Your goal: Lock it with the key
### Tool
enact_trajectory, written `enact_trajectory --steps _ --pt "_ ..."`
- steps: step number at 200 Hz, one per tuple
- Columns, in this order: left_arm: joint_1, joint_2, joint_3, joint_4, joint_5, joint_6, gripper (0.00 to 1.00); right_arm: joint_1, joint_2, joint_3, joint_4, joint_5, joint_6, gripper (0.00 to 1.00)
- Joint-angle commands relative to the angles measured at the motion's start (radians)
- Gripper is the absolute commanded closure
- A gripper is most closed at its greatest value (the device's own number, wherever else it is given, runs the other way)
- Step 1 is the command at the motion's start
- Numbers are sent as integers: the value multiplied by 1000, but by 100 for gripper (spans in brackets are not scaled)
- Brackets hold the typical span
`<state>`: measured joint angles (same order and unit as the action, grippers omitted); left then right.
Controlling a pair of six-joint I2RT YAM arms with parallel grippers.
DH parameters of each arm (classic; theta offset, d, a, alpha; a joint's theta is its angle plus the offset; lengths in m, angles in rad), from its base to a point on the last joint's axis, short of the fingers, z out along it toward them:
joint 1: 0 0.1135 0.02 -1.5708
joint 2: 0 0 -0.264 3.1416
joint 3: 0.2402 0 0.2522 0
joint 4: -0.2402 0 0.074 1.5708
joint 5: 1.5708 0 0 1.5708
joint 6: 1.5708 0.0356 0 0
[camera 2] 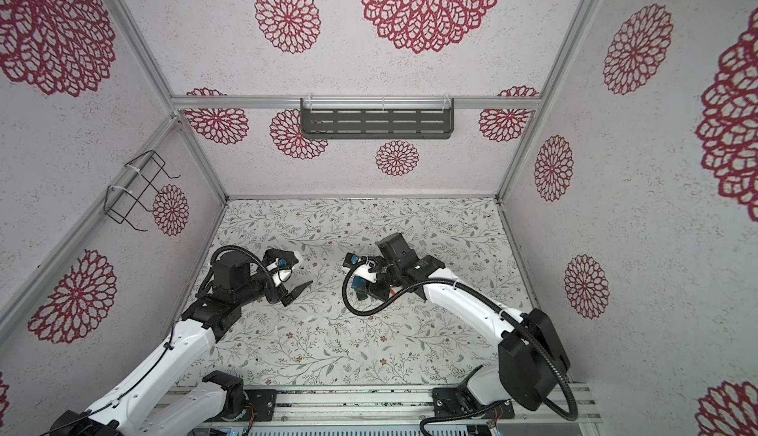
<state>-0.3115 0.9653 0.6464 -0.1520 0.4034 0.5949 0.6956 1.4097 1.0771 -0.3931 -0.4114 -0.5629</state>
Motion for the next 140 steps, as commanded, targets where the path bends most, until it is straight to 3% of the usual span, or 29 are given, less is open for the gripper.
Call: enact_trajectory --steps 1,66,119,140 --pt "-49 15 -7 36 -6 249 3 -21 -46 9 -23 -117 -62 88" --pt "-223 91 -31 187 -144 503 1 -65 -58 16 -42 -221 -96 88" --pt "-265 153 30 165 -116 528 30 -65 -45 34 -76 -247 -111 89" --pt "-268 167 48 153 -89 530 34 -65 -48 33 -77 -255 -114 89"
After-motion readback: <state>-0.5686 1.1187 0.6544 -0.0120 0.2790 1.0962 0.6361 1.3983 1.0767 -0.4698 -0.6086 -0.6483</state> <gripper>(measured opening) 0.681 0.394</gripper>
